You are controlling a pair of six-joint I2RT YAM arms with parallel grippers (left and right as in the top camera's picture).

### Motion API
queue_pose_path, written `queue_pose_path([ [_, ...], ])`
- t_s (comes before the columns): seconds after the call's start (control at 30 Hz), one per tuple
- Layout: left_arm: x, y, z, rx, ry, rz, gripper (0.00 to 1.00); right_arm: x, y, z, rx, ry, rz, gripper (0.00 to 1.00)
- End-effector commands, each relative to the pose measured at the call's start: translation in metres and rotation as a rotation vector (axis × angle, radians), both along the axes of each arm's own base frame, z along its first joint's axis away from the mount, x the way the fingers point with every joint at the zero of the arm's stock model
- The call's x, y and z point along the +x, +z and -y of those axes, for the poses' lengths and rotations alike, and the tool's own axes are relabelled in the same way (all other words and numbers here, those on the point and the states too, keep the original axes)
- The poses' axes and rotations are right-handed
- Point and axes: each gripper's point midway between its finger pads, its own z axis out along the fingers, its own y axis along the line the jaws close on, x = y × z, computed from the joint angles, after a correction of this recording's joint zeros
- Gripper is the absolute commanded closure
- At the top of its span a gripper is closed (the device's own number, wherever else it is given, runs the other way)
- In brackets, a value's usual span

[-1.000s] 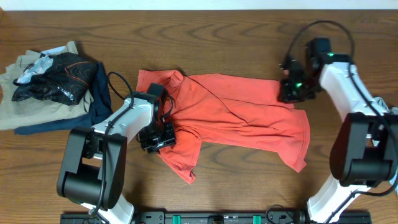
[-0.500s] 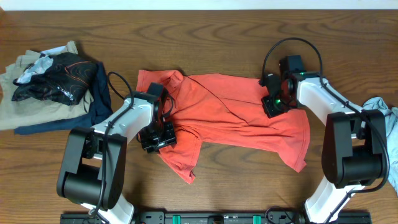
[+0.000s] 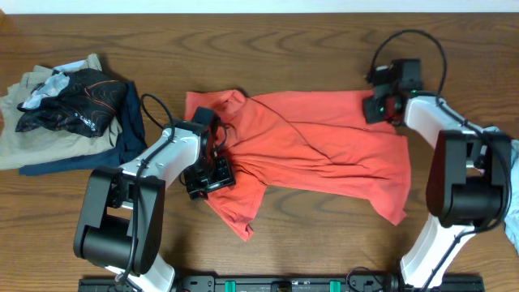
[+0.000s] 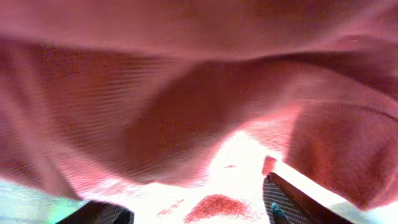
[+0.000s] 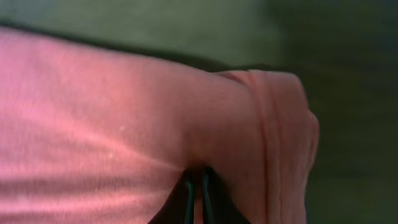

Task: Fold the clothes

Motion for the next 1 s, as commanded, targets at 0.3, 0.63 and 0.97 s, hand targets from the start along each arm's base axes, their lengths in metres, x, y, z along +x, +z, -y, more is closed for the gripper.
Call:
queue_pose_path([
  [0.3, -0.002, -0.011, -0.013, 0.063, -0.014, -0.002, 0.24, 0.046, 0.003, 0.109, -0.026, -0.397, 0.0, 0.88],
  [0.63, -0.016, -0.008, -0.017, 0.068, -0.062, -0.051, 0.23, 0.016, 0.089, 0.098, 0.009, -0.399, -0.229, 0.74],
  [0.97, 0.001, -0.012, -0.022, 0.102, -0.067, 0.022, 0.94, -0.062, 0.105, 0.081, 0.035, -0.455, -0.555, 0.99],
])
